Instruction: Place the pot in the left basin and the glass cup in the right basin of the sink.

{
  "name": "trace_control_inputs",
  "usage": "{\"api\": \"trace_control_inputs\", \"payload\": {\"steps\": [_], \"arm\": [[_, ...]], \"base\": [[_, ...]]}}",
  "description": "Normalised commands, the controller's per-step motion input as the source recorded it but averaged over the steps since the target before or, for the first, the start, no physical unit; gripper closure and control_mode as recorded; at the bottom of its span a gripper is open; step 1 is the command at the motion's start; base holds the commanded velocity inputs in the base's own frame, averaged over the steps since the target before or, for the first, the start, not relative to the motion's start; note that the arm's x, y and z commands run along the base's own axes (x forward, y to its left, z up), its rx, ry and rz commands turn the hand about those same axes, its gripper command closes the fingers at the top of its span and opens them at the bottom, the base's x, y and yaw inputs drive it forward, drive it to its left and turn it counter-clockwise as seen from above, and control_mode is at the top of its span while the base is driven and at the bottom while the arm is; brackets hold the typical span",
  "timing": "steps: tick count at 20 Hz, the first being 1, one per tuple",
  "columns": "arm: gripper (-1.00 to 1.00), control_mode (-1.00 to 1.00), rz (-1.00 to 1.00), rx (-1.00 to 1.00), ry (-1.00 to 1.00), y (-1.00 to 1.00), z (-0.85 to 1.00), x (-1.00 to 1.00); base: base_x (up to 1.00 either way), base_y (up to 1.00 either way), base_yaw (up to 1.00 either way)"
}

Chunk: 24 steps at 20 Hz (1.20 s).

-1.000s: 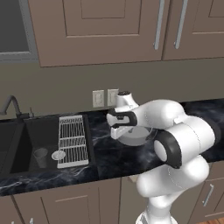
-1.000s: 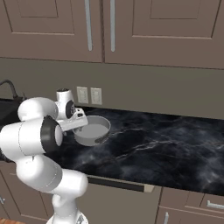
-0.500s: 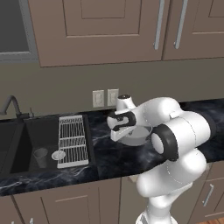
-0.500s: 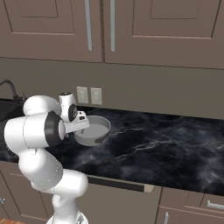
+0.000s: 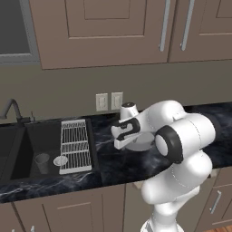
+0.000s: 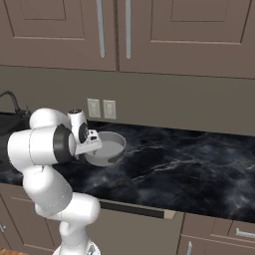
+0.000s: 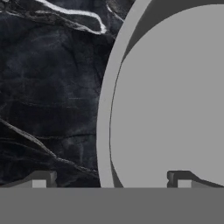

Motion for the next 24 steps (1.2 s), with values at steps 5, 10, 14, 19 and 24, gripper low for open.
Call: {"api": "trace_control_inputs", "payload": {"steps": [5,10,14,19,24], "arm": [[-1.0,-1.0,-0.03,0.0,-0.03,0.0,-0.21,-0.04],[-1.0,-1.0,0.0,0.0,0.0,0.0,-0.15,0.0],[1.0,-1.0,0.0,0.0,0.0,0.0,-0.12,0.0],[1.0,-1.0,0.0,0.0,0.0,0.0,-0.04,0.01],[1.0,-1.0,0.0,0.0,-0.01,0.01,-0.01,0.04]], "base": [[0.0,0.0,0.0],[0.0,0.0,0.0],[0.0,0.0,0.0],[0.0,0.0,0.0],[0.0,0.0,0.0]]}}
